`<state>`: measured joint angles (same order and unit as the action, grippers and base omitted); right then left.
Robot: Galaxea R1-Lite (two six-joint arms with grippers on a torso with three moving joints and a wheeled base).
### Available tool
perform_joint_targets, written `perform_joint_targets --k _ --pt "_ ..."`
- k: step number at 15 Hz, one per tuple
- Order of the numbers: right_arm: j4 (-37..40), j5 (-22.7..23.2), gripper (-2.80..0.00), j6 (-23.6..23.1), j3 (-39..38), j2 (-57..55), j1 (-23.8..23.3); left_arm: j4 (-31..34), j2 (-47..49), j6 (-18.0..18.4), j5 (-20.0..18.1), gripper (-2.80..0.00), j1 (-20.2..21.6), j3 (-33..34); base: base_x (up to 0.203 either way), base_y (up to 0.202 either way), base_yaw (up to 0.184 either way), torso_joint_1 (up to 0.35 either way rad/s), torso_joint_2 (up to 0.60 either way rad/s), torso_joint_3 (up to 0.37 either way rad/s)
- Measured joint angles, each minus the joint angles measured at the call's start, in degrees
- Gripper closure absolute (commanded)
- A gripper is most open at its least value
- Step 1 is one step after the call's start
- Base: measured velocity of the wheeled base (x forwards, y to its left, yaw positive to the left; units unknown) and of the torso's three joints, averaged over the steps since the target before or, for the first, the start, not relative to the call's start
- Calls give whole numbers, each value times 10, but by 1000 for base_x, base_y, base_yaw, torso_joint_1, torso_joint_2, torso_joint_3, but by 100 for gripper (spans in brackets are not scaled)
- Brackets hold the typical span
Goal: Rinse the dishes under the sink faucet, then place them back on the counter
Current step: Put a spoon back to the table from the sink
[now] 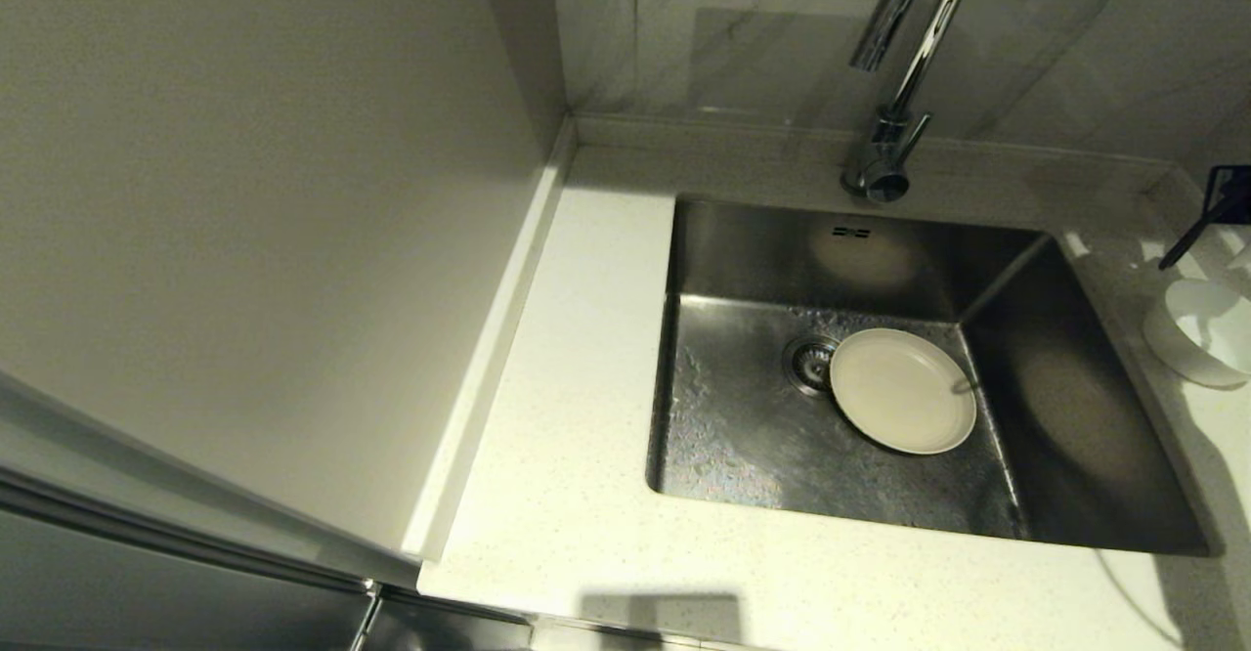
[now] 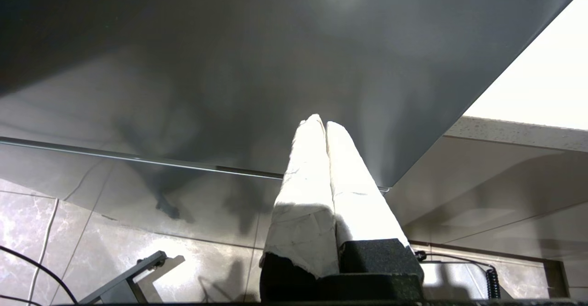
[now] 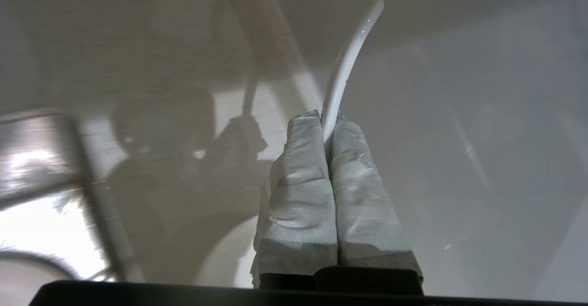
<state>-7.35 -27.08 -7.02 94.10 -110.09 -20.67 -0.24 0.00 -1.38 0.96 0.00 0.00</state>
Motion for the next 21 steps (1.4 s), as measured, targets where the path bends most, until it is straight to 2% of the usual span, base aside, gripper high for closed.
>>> perform_joint_targets --k 6,11,16,19,20,21 --pt "-60 45 0 -70 -17 -30 -45 0 0 0 0 0 0 0 0 0 0 0 0 0" --pt "-78 54 0 -79 -49 -41 -52 0 0 0 0 0 0 0 0 0 0 0 0 0" --pt "-158 63 0 -111 -128 -41 -44 0 0 0 0 0 0 0 0 0 0 0 0 0" --pt "-165 63 0 -113 -148 -41 -39 0 0 0 0 0 0 0 0 0 0 0 0 0" --pt "-165 63 -241 -113 -153 -40 -37 0 0 0 0 0 0 0 0 0 0 0 0 0" --pt "-165 62 -280 -113 -156 -40 -35 0 0 0 0 0 0 0 0 0 0 0 0 0"
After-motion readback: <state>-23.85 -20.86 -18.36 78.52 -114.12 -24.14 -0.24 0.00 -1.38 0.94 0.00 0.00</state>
